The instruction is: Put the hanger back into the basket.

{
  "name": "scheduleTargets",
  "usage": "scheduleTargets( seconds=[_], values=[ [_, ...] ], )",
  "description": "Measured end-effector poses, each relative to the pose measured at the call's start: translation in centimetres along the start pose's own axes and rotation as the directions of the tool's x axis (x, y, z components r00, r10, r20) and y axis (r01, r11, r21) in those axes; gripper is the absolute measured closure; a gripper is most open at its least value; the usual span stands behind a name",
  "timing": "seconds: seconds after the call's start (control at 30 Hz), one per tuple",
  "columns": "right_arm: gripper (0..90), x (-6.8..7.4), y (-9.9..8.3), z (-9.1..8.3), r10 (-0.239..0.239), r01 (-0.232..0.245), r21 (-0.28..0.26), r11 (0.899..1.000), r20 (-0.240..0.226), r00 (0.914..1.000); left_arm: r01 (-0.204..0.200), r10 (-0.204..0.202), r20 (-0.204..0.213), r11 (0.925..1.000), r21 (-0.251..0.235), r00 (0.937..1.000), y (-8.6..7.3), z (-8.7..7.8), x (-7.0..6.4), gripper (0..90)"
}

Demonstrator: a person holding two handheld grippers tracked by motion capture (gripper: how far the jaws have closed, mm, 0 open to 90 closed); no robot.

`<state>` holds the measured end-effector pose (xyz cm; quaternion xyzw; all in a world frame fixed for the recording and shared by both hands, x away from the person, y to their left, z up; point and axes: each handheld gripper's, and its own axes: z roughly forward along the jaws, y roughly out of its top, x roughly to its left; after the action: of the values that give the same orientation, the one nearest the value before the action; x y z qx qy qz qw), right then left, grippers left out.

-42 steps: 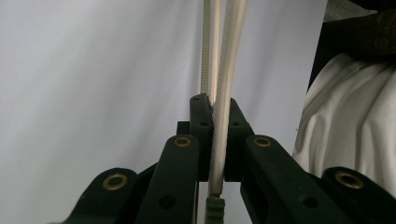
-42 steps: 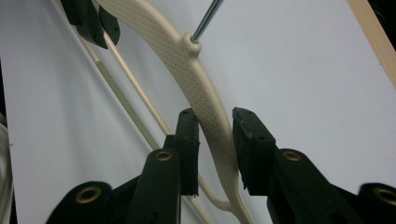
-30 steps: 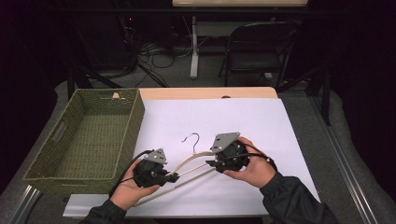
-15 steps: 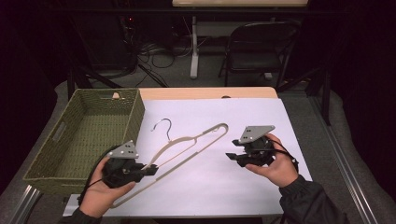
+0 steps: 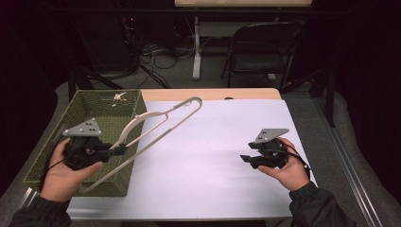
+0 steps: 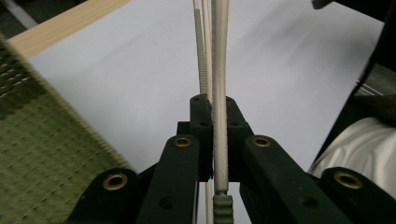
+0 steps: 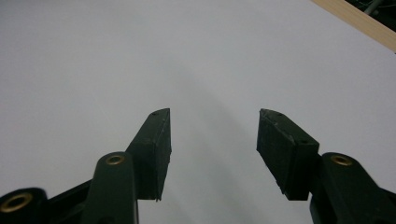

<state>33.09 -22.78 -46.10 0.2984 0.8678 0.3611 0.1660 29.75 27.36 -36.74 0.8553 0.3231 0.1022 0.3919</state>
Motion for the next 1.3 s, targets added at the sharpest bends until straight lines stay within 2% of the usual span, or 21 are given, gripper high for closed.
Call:
scheduleTargets(
  seconds=[0.03,0.07,0.13,0.2,0.23,0.4,0.47,0.5,0.67,0.8,0.97,1.0,1.07,1.17,1.3],
  values=[
    [44.5,0.0,0.0,0.0,0.000,0.000,0.000,1.000,0.000,1.0000,0.000,0.000,0.000,1.0000,0.000,1.0000,0.0,0.0,0.0,87.1],
    [44.6,-0.1,-0.2,0.0,0.005,-0.005,0.007,1.000,0.007,1.0000,0.010,-0.011,-0.014,0.9999,-0.006,0.9998,-0.1,-0.4,0.9,87.1],
    [44.6,-0.2,-0.3,0.0,0.007,-0.007,0.007,1.000,0.002,1.0000,0.012,-0.013,-0.024,0.9999,-0.006,0.9996,-0.2,-0.6,1.4,87.1],
    [45.3,-0.2,-0.6,0.2,0.009,-0.009,0.011,1.000,0.014,0.9999,0.015,-0.014,-0.072,0.9998,0.009,0.9973,-0.4,-1.0,2.6,87.1],
    [45.3,-0.2,-0.6,0.2,0.009,-0.009,0.011,1.000,0.014,0.9999,0.015,-0.014,-0.072,0.9998,0.009,0.9973,-0.4,-1.0,2.6,87.1],
    [45.6,-0.1,-1.4,0.6,0.016,-0.017,0.035,0.999,0.027,0.9995,0.042,-0.042,-0.093,0.9991,0.007,0.9948,-1.1,-1.7,5.0,87.1],
    [45.6,0.0,-1.7,0.9,0.019,-0.020,0.023,1.000,0.032,0.9993,0.046,-0.046,-0.092,0.9989,0.000,0.9947,-1.4,-2.0,6.2,87.1],
    [45.6,0.0,-1.7,0.9,0.019,-0.020,0.023,1.000,0.032,0.9993,0.046,-0.046,-0.092,0.9989,0.000,0.9947,-1.4,-2.0,6.2,87.1],
    [45.7,0.5,-2.3,1.8,0.023,-0.024,0.030,0.999,0.037,0.9991,0.060,-0.062,-0.102,0.9980,-0.016,0.9928,-1.8,-2.9,8.3,87.1],
    [45.7,0.7,-2.4,2.1,0.012,-0.015,0.060,0.998,0.043,0.9990,0.061,-0.063,-0.113,0.9979,-0.020,0.9916,-2.0,-3.6,9.2,87.1],
    [45.8,1.0,-2.7,2.7,0.009,-0.012,0.050,0.999,0.057,0.9983,0.071,-0.072,-0.134,0.9974,-0.014,0.9883,-2.5,-4.8,10.4,87.1],
    [45.9,1.0,-2.7,2.7,0.007,-0.011,0.062,0.998,0.060,0.9982,0.073,-0.074,-0.141,0.9972,-0.012,0.9872,-2.8,-5.1,10.7,87.1],
    [46.0,1.0,-2.9,2.9,0.012,-0.014,0.043,0.999,0.053,0.9985,0.079,-0.079,-0.152,0.9969,-0.006,0.9852,-3.3,-5.6,11.1,87.1],
    [46.1,1.1,-3.0,3.0,0.022,-0.025,0.043,0.999,0.052,0.9984,0.087,-0.087,-0.164,0.9962,-0.003,0.9827,-4.1,-6.5,11.7,87.1],
    [46.1,1.2,-3.0,3.1,0.022,-0.024,0.050,0.998,0.051,0.9985,0.122,-0.119,-0.186,0.9925,0.006,0.9753,-5.5,-7.4,12.6,87.1]
  ],
)
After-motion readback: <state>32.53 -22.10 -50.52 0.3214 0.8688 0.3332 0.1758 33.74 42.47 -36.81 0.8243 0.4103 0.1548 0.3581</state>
